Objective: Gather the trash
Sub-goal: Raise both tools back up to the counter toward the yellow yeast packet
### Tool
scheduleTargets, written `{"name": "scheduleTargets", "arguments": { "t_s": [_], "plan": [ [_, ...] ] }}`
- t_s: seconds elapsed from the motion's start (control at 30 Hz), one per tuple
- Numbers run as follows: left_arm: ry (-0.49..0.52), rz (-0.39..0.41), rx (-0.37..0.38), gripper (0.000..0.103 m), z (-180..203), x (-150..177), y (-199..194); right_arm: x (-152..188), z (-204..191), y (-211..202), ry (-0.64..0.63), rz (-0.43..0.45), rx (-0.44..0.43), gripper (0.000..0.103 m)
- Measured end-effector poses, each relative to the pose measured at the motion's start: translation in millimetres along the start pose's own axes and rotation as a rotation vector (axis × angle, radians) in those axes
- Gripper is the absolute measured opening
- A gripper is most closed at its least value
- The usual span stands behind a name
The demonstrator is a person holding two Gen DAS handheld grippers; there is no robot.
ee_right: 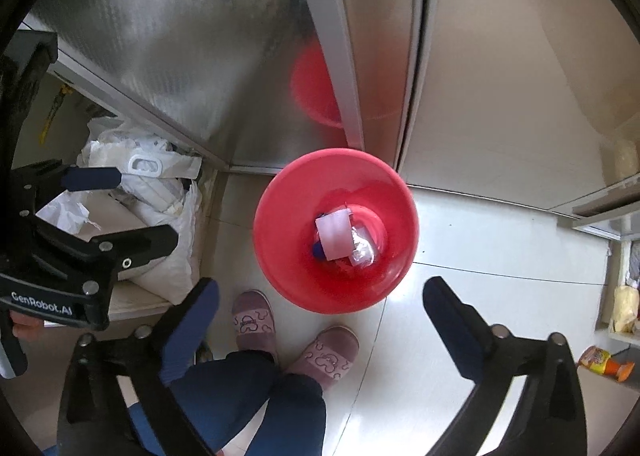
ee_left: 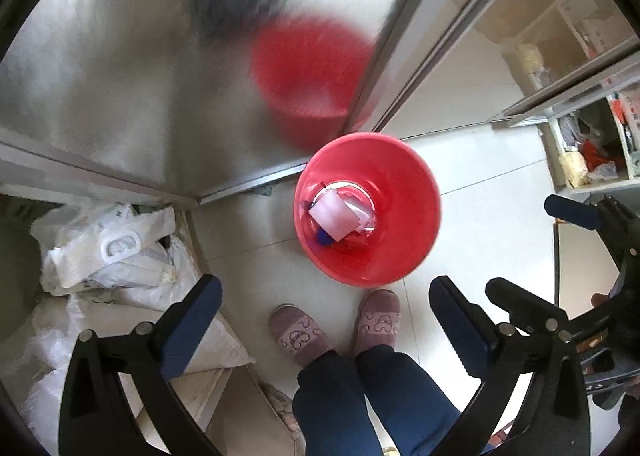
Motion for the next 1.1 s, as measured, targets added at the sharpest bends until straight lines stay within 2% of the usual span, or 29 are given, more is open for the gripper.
{"name": "scheduleTargets", "arguments": {
  "t_s": [0.13, 0.33, 0.5, 0.7, 0.8, 0.9, 1.1],
  "plan": [
    [0.008, 0.030, 0.018, 0.103, 10, -2, -56, -2, -5, -41, 0.018, 0.011, 0.010, 0.102],
    [0.020, 0.086, 0.049, 0.103, 18, -3, -153, -9, -16, -139, 0.067, 0.071, 0.035, 0.102],
    [0.033, 0.126, 0.036, 0.103, 22, 1, -226, -16, -22, -218, 0.109, 0.123, 0.046, 0.102],
    [0.071, 0.183, 0.031, 0.103, 30, 7, -302, -23, -34, -291, 0.155, 0.171, 0.049, 0.102],
    [0.071, 0.216, 0.053, 0.103, 32, 10, -336, -27, -45, -319, 0.153, 0.209, 0.044, 0.102],
    [0.088, 0.261, 0.015, 0.103, 32, 12, -362, -31, -54, -342, 0.142, 0.248, 0.037, 0.102],
    [0.069, 0.317, 0.011, 0.103, 29, 10, -393, -42, -65, -365, 0.110, 0.289, 0.022, 0.102]
  ]
}}
Point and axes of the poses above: each gripper's, at about its wrist camera, not at the fingertips, and y roughly the way its jaws point, z to its right, x to its underside, the point moved 8 cm from there along y, roughly the way its jaws point, and after that the axes turned 1 degree about -x, right-handed, at the moved point
